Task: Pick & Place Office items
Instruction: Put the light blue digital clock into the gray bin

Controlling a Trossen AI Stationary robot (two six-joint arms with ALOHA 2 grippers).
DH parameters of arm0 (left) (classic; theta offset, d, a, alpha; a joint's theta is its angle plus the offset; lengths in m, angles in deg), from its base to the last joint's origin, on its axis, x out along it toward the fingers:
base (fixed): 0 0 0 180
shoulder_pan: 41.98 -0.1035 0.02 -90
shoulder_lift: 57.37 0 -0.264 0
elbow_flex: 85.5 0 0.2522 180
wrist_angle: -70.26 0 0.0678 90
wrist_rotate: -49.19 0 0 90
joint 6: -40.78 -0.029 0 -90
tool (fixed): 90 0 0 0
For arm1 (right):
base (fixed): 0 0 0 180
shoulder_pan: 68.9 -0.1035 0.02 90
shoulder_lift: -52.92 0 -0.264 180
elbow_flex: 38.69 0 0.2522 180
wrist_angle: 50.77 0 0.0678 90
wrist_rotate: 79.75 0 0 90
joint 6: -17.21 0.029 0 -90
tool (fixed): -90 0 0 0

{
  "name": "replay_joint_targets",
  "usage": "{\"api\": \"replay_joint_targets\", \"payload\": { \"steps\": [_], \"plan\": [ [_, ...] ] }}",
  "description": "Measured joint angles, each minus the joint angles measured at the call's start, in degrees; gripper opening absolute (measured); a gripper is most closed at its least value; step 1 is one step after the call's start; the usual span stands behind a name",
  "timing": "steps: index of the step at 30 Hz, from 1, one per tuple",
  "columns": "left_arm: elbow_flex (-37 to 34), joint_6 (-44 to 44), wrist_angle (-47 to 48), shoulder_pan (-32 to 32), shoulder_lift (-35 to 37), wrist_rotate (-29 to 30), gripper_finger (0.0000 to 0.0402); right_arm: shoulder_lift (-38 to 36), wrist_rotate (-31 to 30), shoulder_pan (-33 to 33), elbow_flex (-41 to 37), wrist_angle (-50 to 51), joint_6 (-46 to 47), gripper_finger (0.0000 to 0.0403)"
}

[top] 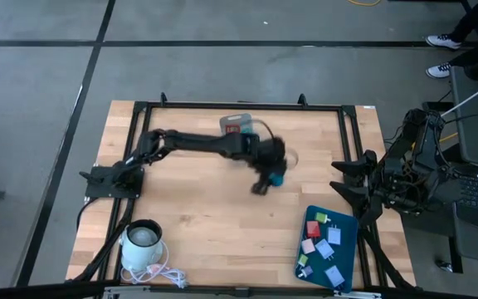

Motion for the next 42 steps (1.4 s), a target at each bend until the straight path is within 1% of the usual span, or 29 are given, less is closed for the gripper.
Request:
{"api": "replay_joint_targets", "payload": {
  "steps": [3, 6, 7, 11, 14, 18, 21, 25, 28, 31, 33, 35, 38, 42],
  "plan": [
    [1.2, 10.5, -11.2, -2.6, 1.8, 0.0, 0.0146, 0.0, 0.2, 0.0, 0.0, 0.0, 0.0, 0.0315],
    [1.1, 18.8, -24.9, -6.3, 4.1, 1.0, 0.0146, 0.1, 2.2, 0.0, 0.0, 0.0, 0.3, 0.0315],
    [0.6, 21.2, -30.9, -7.5, 4.7, 1.3, 0.0146, 0.2, 2.8, 0.0, 0.0, 0.0, 0.8, 0.0315],
    [-3.0, 30.1, -51.9, -11.4, 6.0, 1.8, 0.0146, 1.0, 3.0, 0.0, 0.0, 0.0, 2.6, 0.0315],
    [-7.7, 34.3, -62.5, -12.6, 7.3, 1.6, 0.0146, 1.7, 3.0, 0.0, 0.0, 0.0, 3.1, 0.0315],
    [-17.3, 35.8, -68.8, -14.0, 10.9, 2.6, 0.0146, 2.3, 3.0, 0.0, 0.0, 0.0, 4.4, 0.0315],
    [-27.1, 37.7, -75.2, -14.8, 14.1, 5.0, 0.0146, 2.5, 3.0, 0.0, 0.0, 0.0, 4.5, 0.0315],
    [-40.9, 41.2, -84.9, -16.9, 21.3, 7.6, 0.0146, 2.5, 2.8, 0.0, 0.0, 0.0, 4.5, 0.0315],
    [-51.3, 41.6, -86.6, -18.7, 27.0, 10.2, 0.0146, 2.5, 2.8, 0.0, 0.0, 0.0, 4.5, 0.0315],
    [-59.1, 41.7, -86.7, -20.2, 32.9, 11.7, 0.0146, 2.5, 2.7, 0.0, 0.0, 0.0, 4.7, 0.0315],
    [-62.8, 41.7, -87.6, -21.2, 35.7, 12.0, 0.0146, 2.5, 1.6, 0.0, 0.0, 0.0, 4.8, 0.0315],
    [-65.8, 42.3, -87.0, -22.0, 36.8, 12.6, 0.0146, 2.5, 0.6, 0.0, 0.0, 0.0, 4.8, 0.0315],
    [-69.3, 43.9, -86.7, -22.1, 36.9, 12.4, 0.0146, 2.5, -0.7, 0.0, 0.0, 0.0, 4.7, 0.0315],
    [-72.8, 45.2, -88.3, -21.6, 35.8, 13.2, 0.0146, 2.5, -0.7, 0.0, 0.0, 0.0, 5.0, 0.0315]
  ]
}}
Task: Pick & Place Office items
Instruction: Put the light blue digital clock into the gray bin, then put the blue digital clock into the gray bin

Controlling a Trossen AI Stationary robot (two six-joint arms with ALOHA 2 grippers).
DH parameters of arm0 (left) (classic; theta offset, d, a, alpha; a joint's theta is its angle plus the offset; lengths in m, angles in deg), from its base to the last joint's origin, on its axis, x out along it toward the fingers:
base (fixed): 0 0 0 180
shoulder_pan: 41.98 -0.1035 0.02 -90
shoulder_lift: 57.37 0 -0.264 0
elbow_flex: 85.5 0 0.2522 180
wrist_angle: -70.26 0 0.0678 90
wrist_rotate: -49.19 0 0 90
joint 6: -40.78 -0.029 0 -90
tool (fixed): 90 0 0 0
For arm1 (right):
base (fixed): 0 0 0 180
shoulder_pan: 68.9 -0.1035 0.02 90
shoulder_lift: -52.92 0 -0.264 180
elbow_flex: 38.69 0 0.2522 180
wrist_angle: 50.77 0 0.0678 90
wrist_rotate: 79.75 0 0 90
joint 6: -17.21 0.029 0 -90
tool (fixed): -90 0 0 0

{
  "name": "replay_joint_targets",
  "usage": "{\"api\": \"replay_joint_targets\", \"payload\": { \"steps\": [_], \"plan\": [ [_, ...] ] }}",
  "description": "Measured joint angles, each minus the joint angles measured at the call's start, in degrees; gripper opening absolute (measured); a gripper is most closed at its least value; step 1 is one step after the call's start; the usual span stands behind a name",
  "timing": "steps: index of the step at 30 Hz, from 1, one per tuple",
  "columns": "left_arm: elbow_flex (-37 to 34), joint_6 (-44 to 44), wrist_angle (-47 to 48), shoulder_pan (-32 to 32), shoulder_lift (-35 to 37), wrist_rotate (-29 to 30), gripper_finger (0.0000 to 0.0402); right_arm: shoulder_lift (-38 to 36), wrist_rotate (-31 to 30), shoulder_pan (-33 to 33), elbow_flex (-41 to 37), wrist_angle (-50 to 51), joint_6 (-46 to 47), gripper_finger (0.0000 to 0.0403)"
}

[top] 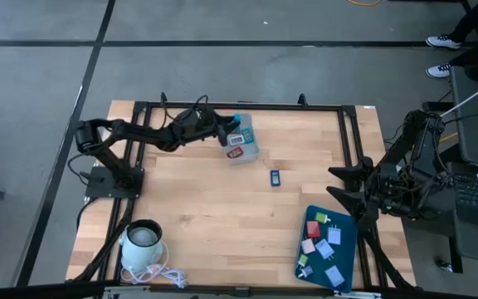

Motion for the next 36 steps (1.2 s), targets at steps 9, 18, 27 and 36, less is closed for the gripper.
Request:
{"api": "replay_joint_targets", "payload": {
  "steps": [9, 18, 27, 36],
  "plan": [
    [-0.8, 3.4, -8.0, -1.0, -6.4, -2.5, 0.0146, 0.0, 0.0, 0.0, 0.0, 0.0, 0.9, 0.0315],
    [-0.8, 15.1, -11.3, -1.0, -13.4, -2.0, 0.0222, 0.0, 0.0, 0.0, 0.0, 0.0, 1.0, 0.0315],
    [-0.8, 19.5, -14.3, -0.9, -15.3, -1.2, 0.0238, 0.0, 0.0, 0.0, 0.0, 0.0, 1.0, 0.0315],
    [-0.8, 23.3, -23.9, -0.8, -14.6, -2.4, 0.0238, 0.0, 0.0, 0.0, 0.0, 0.0, 0.9, 0.0315]
  ]
}}
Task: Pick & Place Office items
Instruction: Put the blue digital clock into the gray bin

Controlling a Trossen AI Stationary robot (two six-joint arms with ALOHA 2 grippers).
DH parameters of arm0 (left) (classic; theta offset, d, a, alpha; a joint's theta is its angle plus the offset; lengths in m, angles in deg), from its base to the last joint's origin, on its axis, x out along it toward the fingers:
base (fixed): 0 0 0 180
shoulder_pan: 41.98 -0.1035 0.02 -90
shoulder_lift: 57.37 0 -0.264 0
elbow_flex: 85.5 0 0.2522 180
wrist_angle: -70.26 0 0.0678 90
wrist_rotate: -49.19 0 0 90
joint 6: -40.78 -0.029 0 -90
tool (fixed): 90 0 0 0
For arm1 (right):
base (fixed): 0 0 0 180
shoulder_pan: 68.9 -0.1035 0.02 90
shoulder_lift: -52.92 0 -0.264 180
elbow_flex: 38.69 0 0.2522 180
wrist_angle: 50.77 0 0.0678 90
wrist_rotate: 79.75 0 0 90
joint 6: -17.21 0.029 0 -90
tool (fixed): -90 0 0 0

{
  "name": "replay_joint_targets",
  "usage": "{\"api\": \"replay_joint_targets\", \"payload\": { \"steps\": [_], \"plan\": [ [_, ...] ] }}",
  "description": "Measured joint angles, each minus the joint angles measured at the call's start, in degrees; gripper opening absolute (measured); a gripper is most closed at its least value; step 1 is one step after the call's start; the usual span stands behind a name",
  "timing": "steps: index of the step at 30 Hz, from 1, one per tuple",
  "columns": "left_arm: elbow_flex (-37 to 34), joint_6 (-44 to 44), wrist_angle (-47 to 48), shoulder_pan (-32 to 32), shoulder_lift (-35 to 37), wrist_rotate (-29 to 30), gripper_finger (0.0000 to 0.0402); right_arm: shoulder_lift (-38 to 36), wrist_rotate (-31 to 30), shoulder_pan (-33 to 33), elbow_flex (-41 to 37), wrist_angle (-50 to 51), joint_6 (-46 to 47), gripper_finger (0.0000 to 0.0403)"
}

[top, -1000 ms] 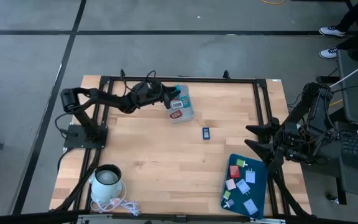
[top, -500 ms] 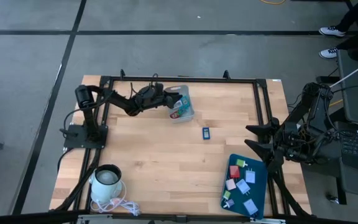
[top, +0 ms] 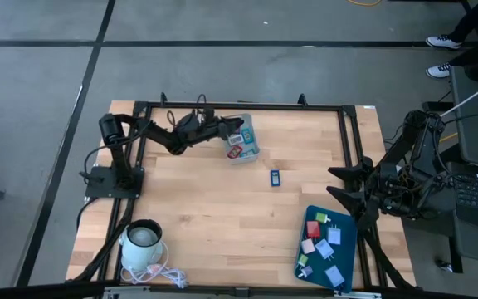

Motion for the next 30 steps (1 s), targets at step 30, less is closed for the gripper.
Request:
{"api": "replay_joint_targets", "payload": {
  "steps": [30],
  "plan": [
    [0.1, -29.1, 25.5, -0.2, 15.1, -16.2, 0.0196, 0.0, -10.9, 8.0, 0.0, -0.7, 3.1, 0.0315]
  ]
}}
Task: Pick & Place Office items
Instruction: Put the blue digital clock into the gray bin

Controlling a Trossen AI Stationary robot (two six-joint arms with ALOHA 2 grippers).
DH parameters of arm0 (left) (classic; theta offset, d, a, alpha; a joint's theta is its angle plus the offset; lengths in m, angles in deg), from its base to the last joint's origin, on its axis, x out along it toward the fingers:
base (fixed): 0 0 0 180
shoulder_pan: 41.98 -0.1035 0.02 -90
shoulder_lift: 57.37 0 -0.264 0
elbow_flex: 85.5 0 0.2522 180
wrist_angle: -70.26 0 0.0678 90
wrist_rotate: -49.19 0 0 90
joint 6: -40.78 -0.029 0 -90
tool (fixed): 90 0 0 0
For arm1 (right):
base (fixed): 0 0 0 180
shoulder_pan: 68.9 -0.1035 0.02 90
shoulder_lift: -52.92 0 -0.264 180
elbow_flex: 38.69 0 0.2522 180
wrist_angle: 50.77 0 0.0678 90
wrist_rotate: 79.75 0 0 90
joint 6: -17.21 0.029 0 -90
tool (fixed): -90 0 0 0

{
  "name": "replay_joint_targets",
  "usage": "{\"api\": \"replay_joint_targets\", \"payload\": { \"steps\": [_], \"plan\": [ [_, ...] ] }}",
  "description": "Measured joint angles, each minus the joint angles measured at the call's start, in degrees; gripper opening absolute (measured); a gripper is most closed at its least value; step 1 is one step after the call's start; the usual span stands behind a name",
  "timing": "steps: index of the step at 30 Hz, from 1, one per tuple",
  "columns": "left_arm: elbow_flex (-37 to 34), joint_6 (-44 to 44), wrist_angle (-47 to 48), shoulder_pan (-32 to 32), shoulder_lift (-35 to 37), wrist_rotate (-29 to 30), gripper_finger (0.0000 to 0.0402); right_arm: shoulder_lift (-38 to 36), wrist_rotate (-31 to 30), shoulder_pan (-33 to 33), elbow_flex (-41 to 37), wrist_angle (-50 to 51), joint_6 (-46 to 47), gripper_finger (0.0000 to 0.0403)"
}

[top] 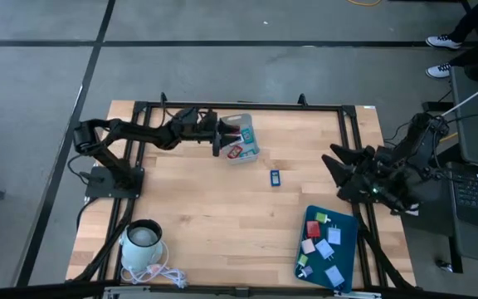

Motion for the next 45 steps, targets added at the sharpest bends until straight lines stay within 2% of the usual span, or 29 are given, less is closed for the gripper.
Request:
{"api": "replay_joint_targets", "payload": {
  "steps": [3, 6, 9, 14, 20, 23, 28, 32, 35, 39, 45],
  "plan": [
    [1.2, -5.8, 8.2, -1.8, 0.8, -8.0, 0.0196, 0.0, 0.0, 2.3, 0.0, 0.0, 0.0, 0.0315],
    [6.2, -16.4, 25.3, -1.7, 1.6, -13.4, 0.0196, 0.0, 0.0, 4.2, 0.0, 0.0, -0.2, 0.0315],
    [12.9, -26.7, 43.2, 0.1, 1.5, -14.4, 0.02, 0.0, 0.0, 5.5, 0.0, 0.1, -0.5, 0.0315],
    [24.1, -34.8, 58.6, 4.4, 0.5, -9.4, 0.0219, 0.0, 2.4, 6.4, 0.0, 0.7, -1.5, 0.0315],
    [33.2, -33.1, 60.1, 9.4, 0.3, 1.2, 0.023, 0.0, 3.4, 7.0, 0.0, 0.7, 1.5, 0.0315],
    [36.8, -26.2, 60.1, 10.0, 0.4, 5.9, 0.023, 0.0, 3.7, 7.0, 0.0, 1.2, 1.5, 0.0315],
    [41.8, -13.7, 58.4, 9.7, 3.5, 7.8, 0.0229, 0.4, 3.0, 8.1, 0.0, 1.1, 5.1, 0.0315],
    [42.3, -10.1, 54.5, 9.6, 9.8, 12.3, 0.0222, 0.6, 6.2, 10.6, 0.0, 0.3, 6.5, 0.0315],
    [42.3, -8.7, 55.3, 8.9, 14.9, 16.8, 0.0222, 1.1, 8.7, 11.6, 0.0, 0.6, 9.0, 0.0315],
    [42.3, -8.3, 58.3, 8.7, 21.1, 21.2, 0.0221, 2.3, 7.5, 12.5, 0.0, 0.8, 7.5, 0.0315],
    [42.3, -7.4, 66.6, 12.7, 27.7, 32.0, 0.0221, 4.9, 6.5, 15.3, 0.0, 0.9, 8.6, 0.0315]
  ]
}}
